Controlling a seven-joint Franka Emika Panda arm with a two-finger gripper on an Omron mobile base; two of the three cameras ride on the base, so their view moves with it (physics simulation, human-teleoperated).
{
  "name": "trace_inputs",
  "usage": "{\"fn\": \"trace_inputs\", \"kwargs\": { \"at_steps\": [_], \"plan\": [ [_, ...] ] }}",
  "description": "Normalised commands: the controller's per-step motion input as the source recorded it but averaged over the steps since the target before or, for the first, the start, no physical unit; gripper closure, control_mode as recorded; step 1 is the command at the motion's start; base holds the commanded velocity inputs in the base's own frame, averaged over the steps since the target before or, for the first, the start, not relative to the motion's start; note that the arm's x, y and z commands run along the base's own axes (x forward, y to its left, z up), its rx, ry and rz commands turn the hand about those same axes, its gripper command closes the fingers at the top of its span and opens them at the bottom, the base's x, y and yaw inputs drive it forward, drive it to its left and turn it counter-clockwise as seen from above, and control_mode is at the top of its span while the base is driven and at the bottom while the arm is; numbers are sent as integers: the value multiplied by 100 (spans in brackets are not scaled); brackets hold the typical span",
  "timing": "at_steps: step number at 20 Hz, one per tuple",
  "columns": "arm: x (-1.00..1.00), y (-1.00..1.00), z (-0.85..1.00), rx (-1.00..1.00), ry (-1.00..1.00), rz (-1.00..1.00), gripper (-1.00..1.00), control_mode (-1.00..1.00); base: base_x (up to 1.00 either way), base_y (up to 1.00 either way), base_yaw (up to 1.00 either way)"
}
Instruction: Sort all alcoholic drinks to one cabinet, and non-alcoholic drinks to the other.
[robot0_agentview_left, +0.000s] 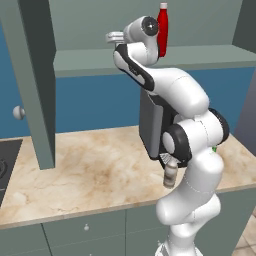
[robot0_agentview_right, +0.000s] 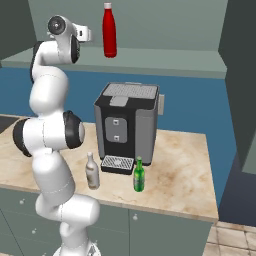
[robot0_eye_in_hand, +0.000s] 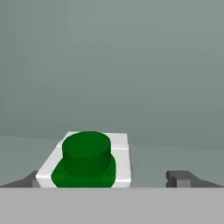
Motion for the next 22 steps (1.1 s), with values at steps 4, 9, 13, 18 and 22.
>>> {"fn": "trace_inputs", "kwargs": {
  "at_steps": [4,9,13,18,22],
  "plan": [
    [-4,1,1,0,-2,0,-100,-100,0,0,0],
    [-26,0,1,0,0,0,-100,-100,0,0,0],
    [-59,0,0,0,0,0,-100,-100,0,0,0],
    [-75,0,0,0,0,0,-100,-100,0,0,0],
    [-78,-1,-6,0,0,0,-100,-100,0,0,0]
  ]
}}
